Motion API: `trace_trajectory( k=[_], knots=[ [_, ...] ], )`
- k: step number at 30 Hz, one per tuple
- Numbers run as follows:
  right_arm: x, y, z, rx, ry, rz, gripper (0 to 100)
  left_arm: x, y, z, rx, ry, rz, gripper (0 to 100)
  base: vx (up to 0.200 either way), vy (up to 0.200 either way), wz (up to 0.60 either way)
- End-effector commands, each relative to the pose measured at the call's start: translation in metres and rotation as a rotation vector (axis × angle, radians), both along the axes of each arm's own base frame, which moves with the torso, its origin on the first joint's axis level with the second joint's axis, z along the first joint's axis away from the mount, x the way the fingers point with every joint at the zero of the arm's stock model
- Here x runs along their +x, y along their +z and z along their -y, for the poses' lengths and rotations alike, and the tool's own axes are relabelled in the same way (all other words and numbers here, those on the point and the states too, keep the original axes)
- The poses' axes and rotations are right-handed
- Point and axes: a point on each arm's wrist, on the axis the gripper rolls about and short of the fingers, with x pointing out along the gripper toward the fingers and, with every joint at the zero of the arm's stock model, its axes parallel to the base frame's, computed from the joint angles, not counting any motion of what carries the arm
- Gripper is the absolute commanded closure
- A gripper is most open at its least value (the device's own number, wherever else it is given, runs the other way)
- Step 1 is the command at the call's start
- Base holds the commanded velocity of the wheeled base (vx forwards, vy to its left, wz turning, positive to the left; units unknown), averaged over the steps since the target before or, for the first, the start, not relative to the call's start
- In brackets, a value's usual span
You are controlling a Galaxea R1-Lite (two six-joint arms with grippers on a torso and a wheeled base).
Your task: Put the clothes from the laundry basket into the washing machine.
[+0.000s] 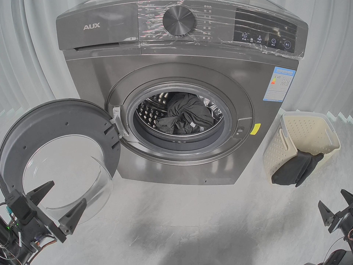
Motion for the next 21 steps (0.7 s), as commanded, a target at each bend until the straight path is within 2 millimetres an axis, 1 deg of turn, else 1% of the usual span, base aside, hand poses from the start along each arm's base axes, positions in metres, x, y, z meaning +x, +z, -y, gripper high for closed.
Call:
trace_trajectory(
  k=[1,4,5,6,7,8,9,11,14,15,16,19,21],
  knots=[
    [-0.046,-0.02,0.013,0.037,-0.026,0.154,0,-0.042,-0.011,-0.039,-0.078,0.135,0.038,0,0.0,0.0,0.0],
    [-0.06,-0.034,0.012,0.048,0.008,0.163,0,-0.056,-0.018,-0.049,-0.084,0.202,0.063,0,0.0,0.0,0.0],
    [-0.063,-0.034,0.011,0.051,0.004,0.169,0,-0.06,-0.019,-0.052,-0.092,0.221,0.077,0,0.0,0.0,0.0],
    [-0.063,-0.034,0.011,0.051,0.004,0.169,0,-0.06,-0.019,-0.052,-0.092,0.221,0.077,0,0.0,0.0,0.0],
    [-0.068,-0.035,0.009,0.059,0.006,0.164,0,-0.069,-0.021,-0.056,-0.118,0.243,0.125,0,0.0,0.0,0.0],
    [-0.068,-0.036,0.009,0.061,0.005,0.164,0,-0.071,-0.022,-0.056,-0.121,0.244,0.132,0,0.0,0.0,0.0],
    [-0.068,-0.04,0.008,0.073,0.002,0.166,0,-0.078,-0.025,-0.058,-0.132,0.248,0.158,0,0.0,0.0,0.0],
    [-0.068,-0.04,0.008,0.077,0.002,0.168,0,-0.08,-0.027,-0.058,-0.131,0.249,0.162,0,0.0,0.0,0.0],
    [-0.069,-0.04,0.008,0.077,0.007,0.177,0,-0.093,-0.041,-0.059,-0.114,0.29,0.174,0,0.0,0.0,0.0],
    [-0.069,-0.041,0.008,0.077,0.007,0.175,0,-0.094,-0.042,-0.059,-0.114,0.29,0.173,0,0.0,0.0,0.0],
    [-0.069,-0.041,0.008,0.08,0.013,0.177,0,-0.094,-0.047,-0.058,-0.096,0.294,0.139,0,0.0,0.0,0.0],
    [-0.069,-0.04,0.008,0.085,0.006,0.178,0,-0.094,-0.05,-0.059,-0.081,0.328,0.101,0,0.0,0.0,0.0],
    [-0.068,-0.04,0.008,0.086,0.005,0.186,0,-0.094,-0.056,-0.058,-0.009,0.364,0.055,0,0.0,0.0,0.0]
  ],
)
